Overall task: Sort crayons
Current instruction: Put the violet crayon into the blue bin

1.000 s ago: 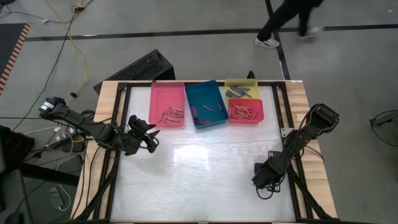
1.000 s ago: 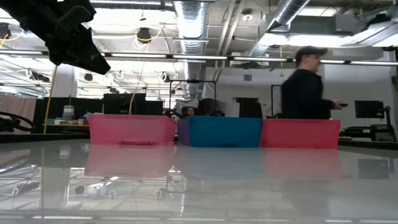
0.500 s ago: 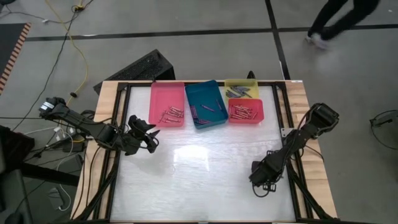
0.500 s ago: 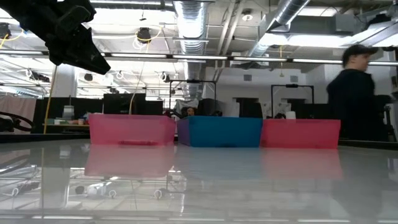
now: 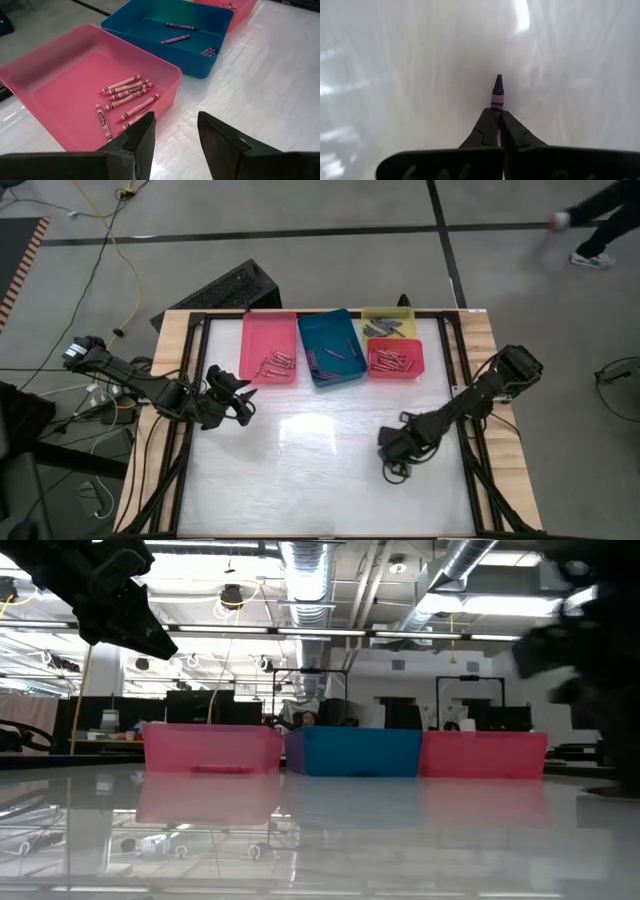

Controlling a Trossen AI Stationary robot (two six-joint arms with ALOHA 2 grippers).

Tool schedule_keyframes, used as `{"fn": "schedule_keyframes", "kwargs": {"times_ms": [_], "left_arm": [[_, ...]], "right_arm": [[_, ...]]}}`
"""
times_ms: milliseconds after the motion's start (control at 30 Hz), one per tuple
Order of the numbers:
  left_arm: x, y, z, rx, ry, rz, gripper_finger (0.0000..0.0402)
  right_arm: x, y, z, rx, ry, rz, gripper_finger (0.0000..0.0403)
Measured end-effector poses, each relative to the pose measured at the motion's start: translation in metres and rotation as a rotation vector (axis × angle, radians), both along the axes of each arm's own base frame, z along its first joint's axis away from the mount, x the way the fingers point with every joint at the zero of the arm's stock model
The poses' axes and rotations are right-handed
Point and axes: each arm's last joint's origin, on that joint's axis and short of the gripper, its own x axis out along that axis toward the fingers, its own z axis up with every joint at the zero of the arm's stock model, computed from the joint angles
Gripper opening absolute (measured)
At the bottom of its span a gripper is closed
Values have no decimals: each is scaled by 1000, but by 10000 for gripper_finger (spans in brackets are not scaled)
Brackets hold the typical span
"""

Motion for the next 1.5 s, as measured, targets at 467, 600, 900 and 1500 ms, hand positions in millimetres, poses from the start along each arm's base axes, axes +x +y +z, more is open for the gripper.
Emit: {"fn": "schedule_keyframes", "kwargs": {"times_ms": [467,600,900,1500], "left_arm": [[0,0,0,1,1,0,139],[0,0,0,1,1,0,139],[0,0,0,3,6,0,139],[0,0,0,1,4,1,139]], "right_arm": [[71,-67,19,-152,-489,34,1],[87,-91,30,-204,-640,33,1],[109,-139,60,-341,-881,1,1],[109,-253,50,-452,-798,-350,1]]}}
